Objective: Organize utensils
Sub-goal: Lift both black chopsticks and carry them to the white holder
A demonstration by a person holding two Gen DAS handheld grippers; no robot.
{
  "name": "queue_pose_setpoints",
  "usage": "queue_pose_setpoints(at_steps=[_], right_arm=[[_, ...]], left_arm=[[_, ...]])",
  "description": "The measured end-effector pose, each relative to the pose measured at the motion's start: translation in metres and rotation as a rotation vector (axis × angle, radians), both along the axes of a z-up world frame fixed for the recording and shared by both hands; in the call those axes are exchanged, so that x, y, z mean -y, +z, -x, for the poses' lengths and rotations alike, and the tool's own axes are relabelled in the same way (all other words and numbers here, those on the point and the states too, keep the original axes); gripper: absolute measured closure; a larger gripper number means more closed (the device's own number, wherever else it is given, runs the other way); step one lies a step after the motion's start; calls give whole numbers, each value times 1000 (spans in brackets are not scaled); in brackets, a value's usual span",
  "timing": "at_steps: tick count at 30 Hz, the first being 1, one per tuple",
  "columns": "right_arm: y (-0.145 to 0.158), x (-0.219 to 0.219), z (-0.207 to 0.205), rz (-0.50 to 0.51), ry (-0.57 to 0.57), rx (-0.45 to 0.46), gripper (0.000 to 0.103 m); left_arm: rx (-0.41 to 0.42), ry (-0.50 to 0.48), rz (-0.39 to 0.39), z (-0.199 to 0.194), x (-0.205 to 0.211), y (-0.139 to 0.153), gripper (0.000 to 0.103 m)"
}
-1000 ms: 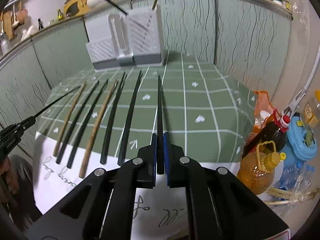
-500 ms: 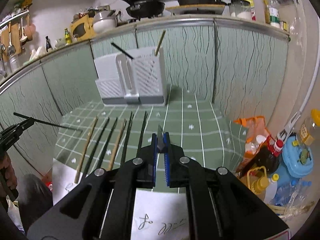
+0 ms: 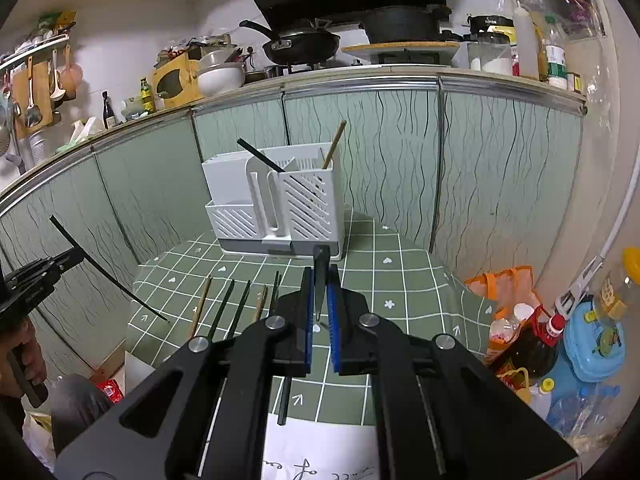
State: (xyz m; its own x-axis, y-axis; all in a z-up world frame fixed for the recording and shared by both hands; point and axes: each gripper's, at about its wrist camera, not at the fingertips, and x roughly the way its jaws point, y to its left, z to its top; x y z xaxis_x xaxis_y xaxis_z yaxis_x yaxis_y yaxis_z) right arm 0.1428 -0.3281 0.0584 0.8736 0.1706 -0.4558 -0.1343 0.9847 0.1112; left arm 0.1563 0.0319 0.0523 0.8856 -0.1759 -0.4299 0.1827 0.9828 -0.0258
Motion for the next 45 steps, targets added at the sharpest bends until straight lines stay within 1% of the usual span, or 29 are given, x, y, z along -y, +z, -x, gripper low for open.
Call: queue_pose_setpoints(at_steps=[9, 13, 19, 22, 29, 31, 38, 42, 45], right_arm=[[15, -4, -3, 5, 14, 12, 97], [28, -8, -8, 10, 24, 26, 97], [46, -16, -24, 30, 33, 29, 97], [57, -19, -33, 38, 41, 29, 97], [93, -24, -48, 54, 63, 42, 97], [103, -25, -49, 59, 66, 53, 97], [132, -21, -61, 46, 77, 71, 97], [146, -18, -74, 33, 85, 72, 97], [153, -13, -85, 19, 93, 71, 97]], left_arm=[[-2, -8, 24, -12, 2, 6, 97], [13, -22, 32, -19, 7, 17, 97], [33, -65, 27, -35, 24, 40, 97], [43, -91, 39, -44, 34, 56, 97], [92, -160, 58, -55, 60, 103, 97], [98, -178, 68, -59, 65, 113, 97], [81, -233, 91, -76, 78, 130, 97], [72, -269, 112, -88, 85, 139, 97], [70, -278, 112, -97, 90, 145, 97]])
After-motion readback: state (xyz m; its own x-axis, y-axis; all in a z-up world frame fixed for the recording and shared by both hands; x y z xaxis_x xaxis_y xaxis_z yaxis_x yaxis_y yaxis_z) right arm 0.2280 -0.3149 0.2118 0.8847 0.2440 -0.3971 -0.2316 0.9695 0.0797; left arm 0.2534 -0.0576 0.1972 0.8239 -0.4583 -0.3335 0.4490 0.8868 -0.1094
